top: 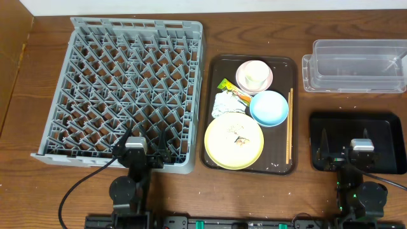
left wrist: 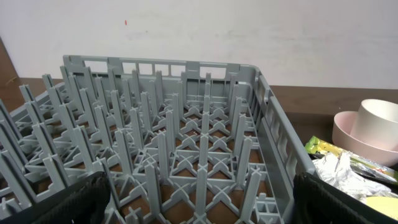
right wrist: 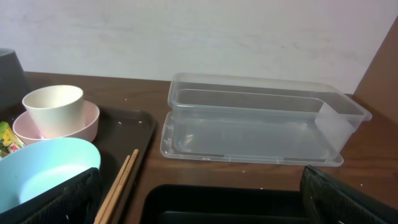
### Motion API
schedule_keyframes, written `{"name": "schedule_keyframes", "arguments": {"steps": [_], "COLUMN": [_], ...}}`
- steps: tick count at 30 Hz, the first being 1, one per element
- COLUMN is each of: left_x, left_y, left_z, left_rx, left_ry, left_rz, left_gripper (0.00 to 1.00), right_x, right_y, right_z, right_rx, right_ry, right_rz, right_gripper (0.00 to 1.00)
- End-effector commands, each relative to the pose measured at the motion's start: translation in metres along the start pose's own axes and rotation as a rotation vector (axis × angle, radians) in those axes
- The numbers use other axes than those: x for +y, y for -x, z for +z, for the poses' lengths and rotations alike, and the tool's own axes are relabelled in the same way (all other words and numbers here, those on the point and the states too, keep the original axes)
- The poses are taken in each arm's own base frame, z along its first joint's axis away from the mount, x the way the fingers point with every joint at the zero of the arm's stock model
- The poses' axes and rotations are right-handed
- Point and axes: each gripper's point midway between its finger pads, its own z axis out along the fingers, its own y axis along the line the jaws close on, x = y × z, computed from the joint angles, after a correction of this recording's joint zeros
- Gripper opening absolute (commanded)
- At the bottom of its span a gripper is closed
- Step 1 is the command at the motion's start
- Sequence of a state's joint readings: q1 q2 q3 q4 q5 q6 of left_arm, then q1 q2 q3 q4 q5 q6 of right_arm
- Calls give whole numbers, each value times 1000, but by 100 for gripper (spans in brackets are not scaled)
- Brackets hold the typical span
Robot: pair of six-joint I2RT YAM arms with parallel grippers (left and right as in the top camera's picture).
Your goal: Sort waste into correct bins and load items into the dishwasher
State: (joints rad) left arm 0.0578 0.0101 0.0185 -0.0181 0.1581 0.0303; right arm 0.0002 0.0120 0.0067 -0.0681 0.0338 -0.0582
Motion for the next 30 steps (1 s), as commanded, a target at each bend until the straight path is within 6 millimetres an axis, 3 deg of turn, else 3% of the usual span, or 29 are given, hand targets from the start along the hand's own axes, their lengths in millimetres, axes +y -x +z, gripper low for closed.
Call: {"name": "schedule_keyframes", "arguments": {"steps": [1,20,22,26,30], "left_x": [-4,-5,-24,-98,-126], "left_y": [-15,-15,-9,-6,13], "left_z": [1,1,-1,-30,-55], "left_rx": [47,46,30,119,124], "left_ry": [-27,-29,-137,-596,-819], "left_rz": [9,5,-73,-331,-401], "left_gripper": [95,95,95,95,95], "right_x": [3,3,3,3,3], "right_y": [0,0,0,0,0], "right_z": [0,0,0,0,0], "right_rx": [-1,-1,-1,-1,-1], "right_ry": [11,11,11,11,11], "right_rz": [12,12,12,12,12], "right_gripper": [99,99,99,99,99]}}
